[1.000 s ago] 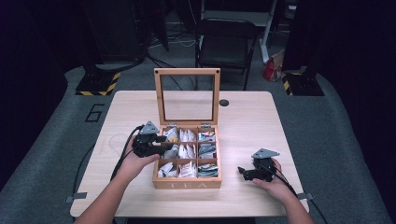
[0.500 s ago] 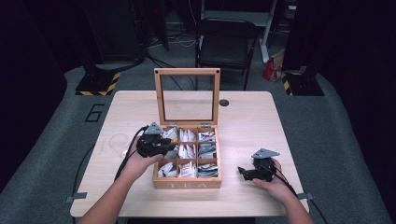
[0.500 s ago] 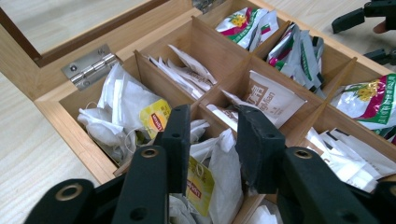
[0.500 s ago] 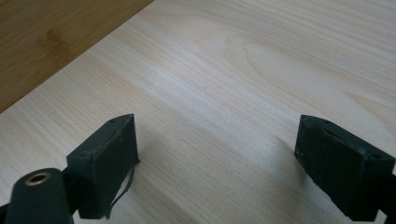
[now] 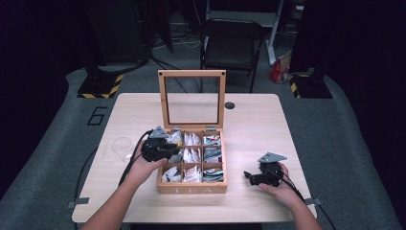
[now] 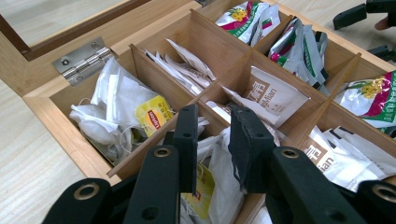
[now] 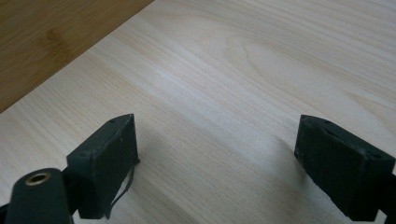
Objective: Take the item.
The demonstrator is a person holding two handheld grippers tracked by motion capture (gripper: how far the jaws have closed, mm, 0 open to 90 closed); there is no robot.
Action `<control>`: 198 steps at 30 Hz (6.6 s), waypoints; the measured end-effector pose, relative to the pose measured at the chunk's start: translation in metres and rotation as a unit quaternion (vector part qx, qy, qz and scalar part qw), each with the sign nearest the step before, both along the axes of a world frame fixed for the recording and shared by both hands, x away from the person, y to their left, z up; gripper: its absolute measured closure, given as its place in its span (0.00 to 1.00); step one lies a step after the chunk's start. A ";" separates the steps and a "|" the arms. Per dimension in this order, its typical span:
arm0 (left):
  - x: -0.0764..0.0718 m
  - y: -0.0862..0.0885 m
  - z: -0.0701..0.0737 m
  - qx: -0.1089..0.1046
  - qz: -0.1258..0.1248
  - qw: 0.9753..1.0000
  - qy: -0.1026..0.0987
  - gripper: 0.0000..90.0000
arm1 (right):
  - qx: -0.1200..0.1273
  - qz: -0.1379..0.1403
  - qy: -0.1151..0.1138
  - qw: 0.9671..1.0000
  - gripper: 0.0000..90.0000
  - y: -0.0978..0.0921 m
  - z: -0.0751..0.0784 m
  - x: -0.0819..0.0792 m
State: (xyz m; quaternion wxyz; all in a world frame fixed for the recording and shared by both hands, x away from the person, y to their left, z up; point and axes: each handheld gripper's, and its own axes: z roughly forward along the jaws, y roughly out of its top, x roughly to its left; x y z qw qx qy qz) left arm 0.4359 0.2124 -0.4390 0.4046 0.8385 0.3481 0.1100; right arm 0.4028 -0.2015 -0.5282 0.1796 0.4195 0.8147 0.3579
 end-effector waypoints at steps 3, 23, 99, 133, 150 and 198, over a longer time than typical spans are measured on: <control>0.000 -0.003 0.000 0.006 -0.001 1.000 0.000 0.81 | 0.001 0.000 0.000 1.000 0.14 0.000 0.000 0.000; -0.002 0.004 0.003 0.018 -0.014 1.000 0.010 0.95 | 0.000 0.000 0.000 1.000 0.14 0.000 0.000 0.000; -0.016 0.085 0.082 -0.029 0.068 0.995 -0.073 0.99 | 0.001 0.000 0.000 1.000 0.14 0.000 0.000 0.000; -0.016 0.137 0.084 -0.040 0.140 0.986 -0.078 0.99 | 0.000 0.000 0.000 1.000 0.14 0.000 0.000 0.000; -0.014 0.155 0.071 -0.039 0.171 0.982 -0.068 0.99 | 0.000 0.001 0.000 1.000 0.14 0.000 0.000 0.000; -0.008 0.167 0.009 -0.033 0.204 0.978 -0.015 0.99 | 0.001 0.000 0.000 1.000 0.14 0.000 0.000 0.000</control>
